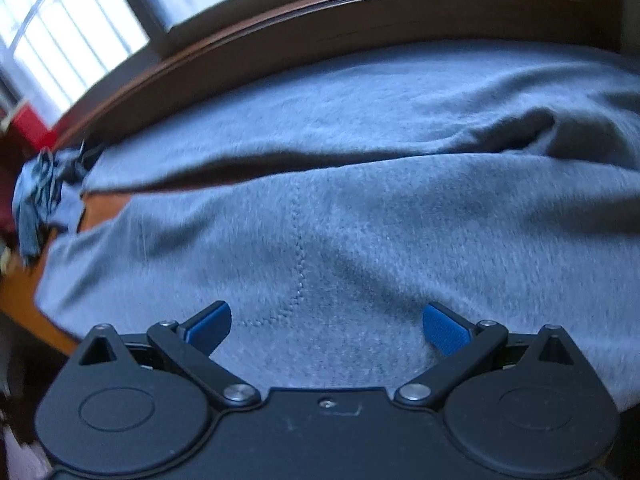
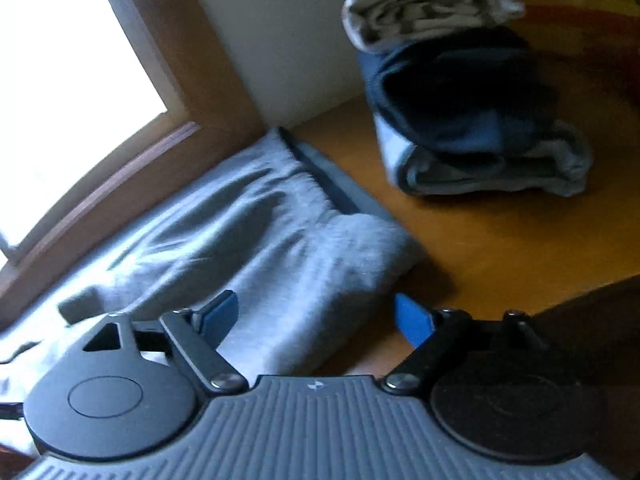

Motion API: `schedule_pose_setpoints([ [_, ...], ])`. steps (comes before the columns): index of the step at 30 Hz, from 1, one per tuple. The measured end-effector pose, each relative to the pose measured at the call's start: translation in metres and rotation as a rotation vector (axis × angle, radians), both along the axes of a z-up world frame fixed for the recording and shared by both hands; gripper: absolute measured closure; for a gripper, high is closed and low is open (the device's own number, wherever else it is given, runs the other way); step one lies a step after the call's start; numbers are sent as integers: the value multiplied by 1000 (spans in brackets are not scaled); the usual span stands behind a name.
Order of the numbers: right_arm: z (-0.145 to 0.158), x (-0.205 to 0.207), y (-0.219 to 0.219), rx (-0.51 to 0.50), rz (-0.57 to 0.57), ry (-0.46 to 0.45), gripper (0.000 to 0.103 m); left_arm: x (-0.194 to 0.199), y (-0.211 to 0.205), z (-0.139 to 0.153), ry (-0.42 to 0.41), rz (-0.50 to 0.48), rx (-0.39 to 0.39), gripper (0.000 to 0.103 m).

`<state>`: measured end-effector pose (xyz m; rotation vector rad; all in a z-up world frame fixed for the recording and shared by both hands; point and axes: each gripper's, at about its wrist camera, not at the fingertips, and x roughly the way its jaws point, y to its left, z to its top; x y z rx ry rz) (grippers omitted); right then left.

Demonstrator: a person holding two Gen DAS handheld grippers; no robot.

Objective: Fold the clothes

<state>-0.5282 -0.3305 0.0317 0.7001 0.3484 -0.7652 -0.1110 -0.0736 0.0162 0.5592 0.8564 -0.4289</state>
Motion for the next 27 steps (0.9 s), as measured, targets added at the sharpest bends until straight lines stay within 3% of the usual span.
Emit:
schedule_pose_setpoints([
  [4, 1, 2, 0, 38, 26, -58, 3, 4, 5, -3, 43, 29, -31, 0],
  [11, 7, 36, 20, -69, 81, 153, 0, 21, 18, -8, 153, 94, -132, 0],
  [16, 10, 46, 21, -37, 85, 181, 0, 29, 24, -11, 208, 99, -177, 0],
  [21, 11, 49, 19, -5, 70, 183, 0, 29, 26, -12, 208, 73, -185, 0],
  [27, 8, 67, 22, -36, 88, 267, 0, 28, 26, -13, 186, 35, -200, 0],
])
